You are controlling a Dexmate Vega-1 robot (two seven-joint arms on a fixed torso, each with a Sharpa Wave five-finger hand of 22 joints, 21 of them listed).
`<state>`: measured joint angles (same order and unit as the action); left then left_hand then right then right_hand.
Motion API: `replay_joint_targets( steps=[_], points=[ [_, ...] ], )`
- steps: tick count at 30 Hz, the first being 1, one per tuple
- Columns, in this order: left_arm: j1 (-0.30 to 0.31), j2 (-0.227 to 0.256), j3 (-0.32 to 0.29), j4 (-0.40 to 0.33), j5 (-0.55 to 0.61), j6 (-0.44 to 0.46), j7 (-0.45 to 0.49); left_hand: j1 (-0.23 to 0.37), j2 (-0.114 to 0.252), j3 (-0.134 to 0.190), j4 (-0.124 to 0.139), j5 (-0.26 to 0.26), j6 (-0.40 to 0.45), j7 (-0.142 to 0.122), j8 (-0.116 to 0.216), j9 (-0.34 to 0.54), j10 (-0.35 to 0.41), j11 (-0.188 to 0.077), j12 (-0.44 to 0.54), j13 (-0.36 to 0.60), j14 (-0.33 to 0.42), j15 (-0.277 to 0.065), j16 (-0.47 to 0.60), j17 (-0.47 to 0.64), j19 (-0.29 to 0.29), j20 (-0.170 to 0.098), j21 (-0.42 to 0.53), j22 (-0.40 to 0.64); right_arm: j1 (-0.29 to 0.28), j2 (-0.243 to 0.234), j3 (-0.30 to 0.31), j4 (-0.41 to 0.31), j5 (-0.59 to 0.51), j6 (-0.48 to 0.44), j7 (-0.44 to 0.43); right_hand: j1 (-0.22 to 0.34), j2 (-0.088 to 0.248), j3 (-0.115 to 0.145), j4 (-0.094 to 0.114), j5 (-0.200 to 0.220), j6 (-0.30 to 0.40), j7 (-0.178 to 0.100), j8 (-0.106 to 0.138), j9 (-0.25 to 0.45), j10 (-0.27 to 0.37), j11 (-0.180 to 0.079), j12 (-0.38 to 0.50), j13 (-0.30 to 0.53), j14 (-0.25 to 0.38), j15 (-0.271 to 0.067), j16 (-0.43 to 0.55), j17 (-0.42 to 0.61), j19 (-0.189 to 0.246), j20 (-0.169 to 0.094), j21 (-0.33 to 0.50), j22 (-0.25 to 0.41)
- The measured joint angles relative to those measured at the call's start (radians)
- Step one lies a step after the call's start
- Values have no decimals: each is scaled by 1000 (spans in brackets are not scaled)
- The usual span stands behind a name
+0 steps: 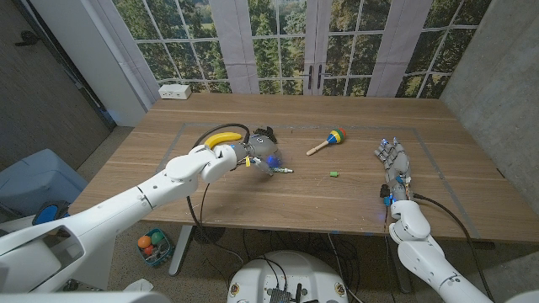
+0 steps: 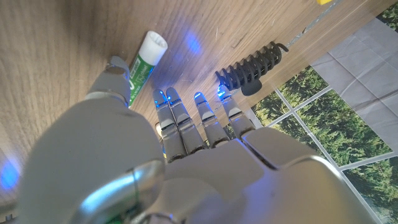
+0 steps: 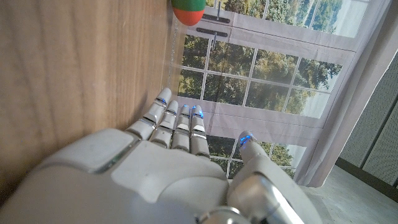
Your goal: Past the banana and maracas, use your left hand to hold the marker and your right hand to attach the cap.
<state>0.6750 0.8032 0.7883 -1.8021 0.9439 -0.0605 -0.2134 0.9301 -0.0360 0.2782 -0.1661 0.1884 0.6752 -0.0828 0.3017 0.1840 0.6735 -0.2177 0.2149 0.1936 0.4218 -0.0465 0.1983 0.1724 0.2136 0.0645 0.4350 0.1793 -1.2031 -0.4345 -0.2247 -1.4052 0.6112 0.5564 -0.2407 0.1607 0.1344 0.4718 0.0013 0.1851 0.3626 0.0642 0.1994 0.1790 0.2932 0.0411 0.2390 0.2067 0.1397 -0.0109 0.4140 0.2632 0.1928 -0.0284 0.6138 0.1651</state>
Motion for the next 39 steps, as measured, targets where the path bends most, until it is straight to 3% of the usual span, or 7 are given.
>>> replay_joint_targets(
  steps=[11, 17, 20, 26, 29, 33, 39],
  points=[
    [-13, -9, 19, 17, 12, 9, -29, 74, 74, 40, -9, 0, -50, -14, -37, 5, -21, 2, -12, 2, 0, 0, -9, 0, 16, 5, -8, 0, 4, -2, -1, 3, -5, -3, -7, 0, 0, 0, 0, 0, 5, -5, 0, 0, 0, 0, 0, 0, 0, 0, 0, 0, 6, -6, -4, 0],
    [-29, -16, 32, 25, 15, 18, -75, 64, 106, 43, 14, -4, -74, -1, -51, 5, -26, 7, -12, 4, 1, 0, -9, 2, 23, 8, -8, 0, 7, -3, -2, 4, -9, -5, -12, 0, 0, 0, 0, 0, 11, 0, 0, 0, 0, 0, 0, 0, 0, 0, 0, 0, 5, -6, -8, 0],
    [-44, -23, 43, 29, 18, 23, -112, 44, 126, 46, 20, -4, -86, 8, -67, 4, -17, 15, -11, 4, 71, 0, 12, 6, 88, -13, 7, 5, 8, -3, -3, 4, -13, -7, -16, 0, 0, 0, 0, 0, 11, 0, 0, 0, 0, 0, 0, 0, 0, 0, 0, 0, 5, -6, -8, 0],
    [-68, -34, 55, 37, 18, 25, -177, 37, 145, 72, 3, -8, -31, 1, -64, 6, 67, 30, 18, 0, 241, -13, 49, 21, 288, -107, 100, 24, 11, -4, -4, 4, -22, -12, -27, -4, 4, 0, 0, 0, 11, 0, 0, 0, 7, 0, 0, 0, 0, 0, 0, 0, 5, -6, -11, 0],
    [-88, -41, 66, 49, 17, 22, -201, 46, 154, 75, -5, -8, -6, -13, -56, 5, 92, 27, 30, 0, 304, -22, 74, 36, 347, -115, 136, 32, 14, -4, -5, 4, -29, -15, -36, -14, -6, 0, 0, 0, 11, 0, 0, 0, 9, 2, 0, 0, 0, 1, 0, 0, 5, -6, -15, 0],
    [-103, -46, 75, 66, 13, 11, -216, 100, 134, 77, -12, -8, 16, -35, -56, 3, 111, 14, 33, 0, 427, -50, 134, 66, 407, -122, 198, 55, 15, -4, -5, 4, -34, -17, -42, -16, -8, 0, 0, 0, 11, 0, 0, 0, 9, 2, 0, 0, 9, 2, 0, 0, 5, -6, -15, 0],
    [-124, -52, 90, 101, 9, -11, -221, 176, 92, 61, -13, -8, 61, -82, -33, -6, 166, -23, 68, 0, 536, -85, 212, 126, 423, -125, 276, 85, 19, -6, -5, 6, -44, -23, -53, -16, -8, -4, -4, 0, 11, 0, 0, 0, 9, 2, 0, 0, 9, 2, 0, 0, 12, -4, -18, 0]
  ],
)
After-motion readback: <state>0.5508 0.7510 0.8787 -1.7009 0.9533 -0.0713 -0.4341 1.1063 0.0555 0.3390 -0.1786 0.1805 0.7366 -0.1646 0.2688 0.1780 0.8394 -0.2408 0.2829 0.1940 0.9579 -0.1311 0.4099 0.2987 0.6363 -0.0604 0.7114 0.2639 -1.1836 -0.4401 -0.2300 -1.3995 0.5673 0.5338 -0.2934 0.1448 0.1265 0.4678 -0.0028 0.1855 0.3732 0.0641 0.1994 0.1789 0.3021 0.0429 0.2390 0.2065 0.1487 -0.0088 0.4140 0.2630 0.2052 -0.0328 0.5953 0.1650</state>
